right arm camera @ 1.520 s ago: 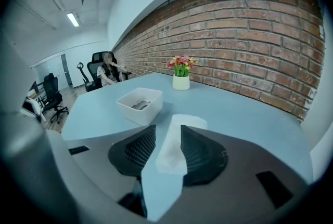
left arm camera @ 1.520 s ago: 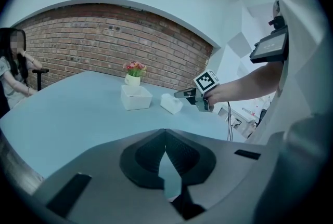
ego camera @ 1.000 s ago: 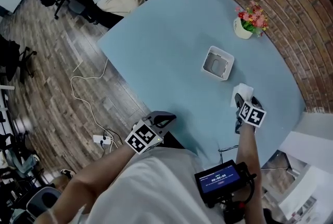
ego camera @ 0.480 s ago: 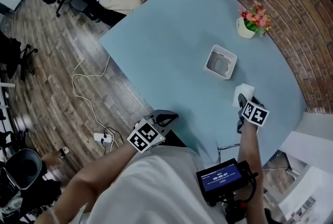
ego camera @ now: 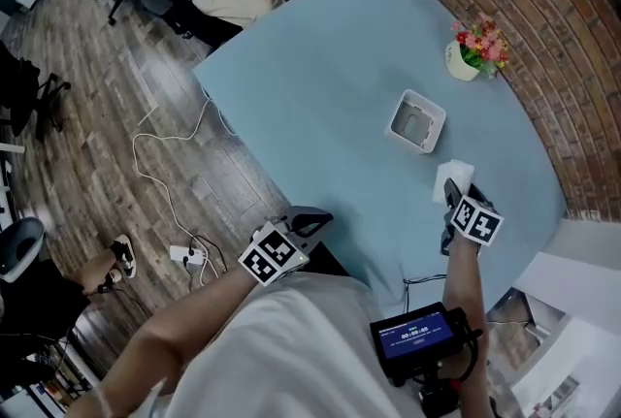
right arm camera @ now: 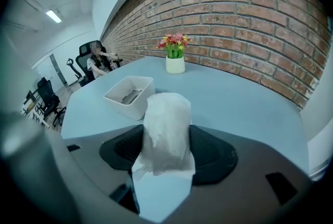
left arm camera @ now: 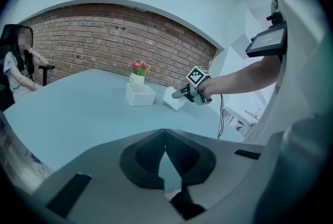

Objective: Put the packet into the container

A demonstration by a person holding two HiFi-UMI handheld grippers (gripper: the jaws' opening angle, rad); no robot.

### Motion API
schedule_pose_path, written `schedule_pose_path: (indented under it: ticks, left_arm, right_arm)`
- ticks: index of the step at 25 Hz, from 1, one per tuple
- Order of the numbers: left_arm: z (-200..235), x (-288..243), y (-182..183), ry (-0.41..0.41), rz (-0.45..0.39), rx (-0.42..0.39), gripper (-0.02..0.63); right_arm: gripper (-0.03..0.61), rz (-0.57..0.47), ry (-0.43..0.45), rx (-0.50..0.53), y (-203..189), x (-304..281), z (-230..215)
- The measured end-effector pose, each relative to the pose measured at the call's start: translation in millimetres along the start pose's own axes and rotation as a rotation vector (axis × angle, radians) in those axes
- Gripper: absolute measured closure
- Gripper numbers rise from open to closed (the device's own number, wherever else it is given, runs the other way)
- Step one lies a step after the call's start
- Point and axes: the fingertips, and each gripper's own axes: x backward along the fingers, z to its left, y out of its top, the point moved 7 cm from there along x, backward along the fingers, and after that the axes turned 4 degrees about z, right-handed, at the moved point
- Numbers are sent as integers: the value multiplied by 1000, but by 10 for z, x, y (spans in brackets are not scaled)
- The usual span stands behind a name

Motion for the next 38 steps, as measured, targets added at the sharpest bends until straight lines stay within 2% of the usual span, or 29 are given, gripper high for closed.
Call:
schedule_pose_path:
  ticks: [6,10,15,23,33,38]
  left_arm:
    - [-18,47,-48,10,-27,10,603]
    - [-8,88,-87,24,-37,19,603]
    - [39,148,-161,48,-43,47,603]
    - [63,205,-151,68,-40,72,603]
    - [39,166,-174,93,-21,93,603]
    - [32,139,-188,97,-5,100,603]
  right_arm:
    - [291,-70,42,77,316,105,206]
    - [293,-124,39,133,561,191,309]
    - [293,-169,92,216,814,191,457]
    - [295,-197,202,507,1105,68,756]
    - [295,-197,331,775,1308,-268,982]
    - [295,-152,398,928,1331,-449,1023]
